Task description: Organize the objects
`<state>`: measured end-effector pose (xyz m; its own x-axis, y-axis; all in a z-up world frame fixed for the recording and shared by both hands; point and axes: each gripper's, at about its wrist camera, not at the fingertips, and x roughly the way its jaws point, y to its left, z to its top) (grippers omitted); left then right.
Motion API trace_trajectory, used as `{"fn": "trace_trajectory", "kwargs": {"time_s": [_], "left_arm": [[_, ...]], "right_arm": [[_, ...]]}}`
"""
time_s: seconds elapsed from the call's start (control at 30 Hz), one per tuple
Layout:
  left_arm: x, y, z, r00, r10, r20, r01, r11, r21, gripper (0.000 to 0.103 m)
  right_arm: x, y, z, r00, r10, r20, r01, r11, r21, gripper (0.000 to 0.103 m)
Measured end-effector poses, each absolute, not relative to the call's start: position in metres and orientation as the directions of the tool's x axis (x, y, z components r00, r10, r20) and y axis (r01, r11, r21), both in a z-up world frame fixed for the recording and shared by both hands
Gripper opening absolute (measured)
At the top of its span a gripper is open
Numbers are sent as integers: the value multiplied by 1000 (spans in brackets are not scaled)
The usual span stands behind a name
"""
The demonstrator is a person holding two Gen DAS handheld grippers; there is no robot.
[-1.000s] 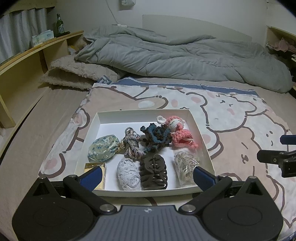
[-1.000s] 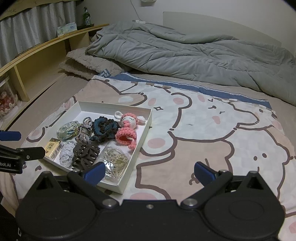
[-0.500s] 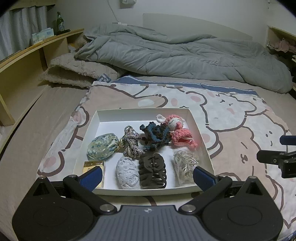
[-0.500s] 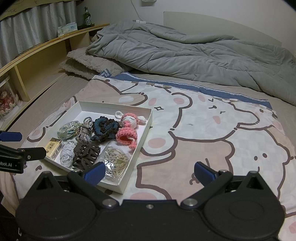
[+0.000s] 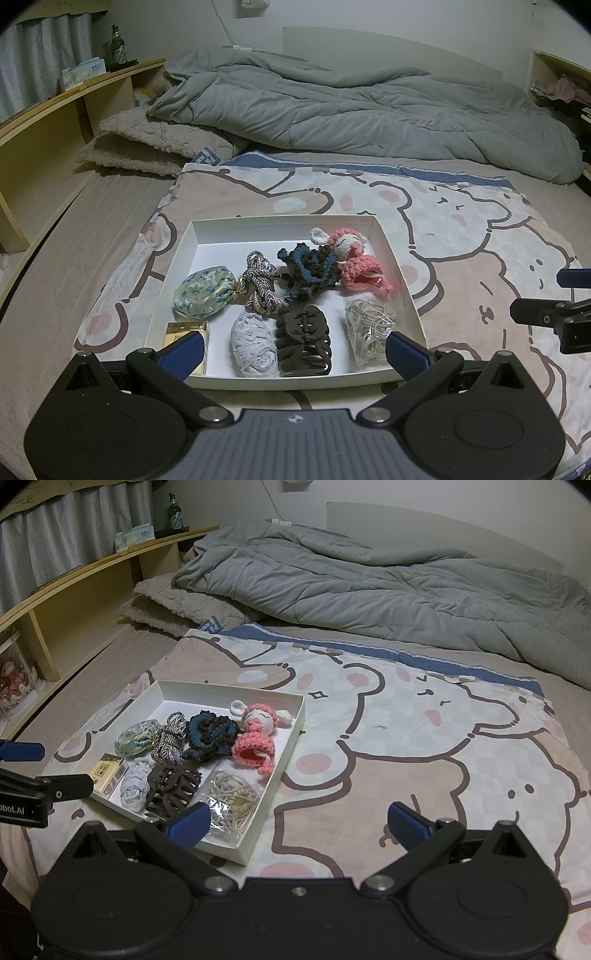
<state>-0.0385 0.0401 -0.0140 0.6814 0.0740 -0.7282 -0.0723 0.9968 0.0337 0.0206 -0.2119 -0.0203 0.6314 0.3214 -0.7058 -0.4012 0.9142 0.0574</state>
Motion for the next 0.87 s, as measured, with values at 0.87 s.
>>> {"fn": "trace_trajectory", "kwargs": {"time_s": [0.87], "left_arm": [[-38,42,-12,680,80,-729,-82,996,32,103]], "right_arm": [[17,-209,-24,626,322,-710,-403,913,60,103]]}}
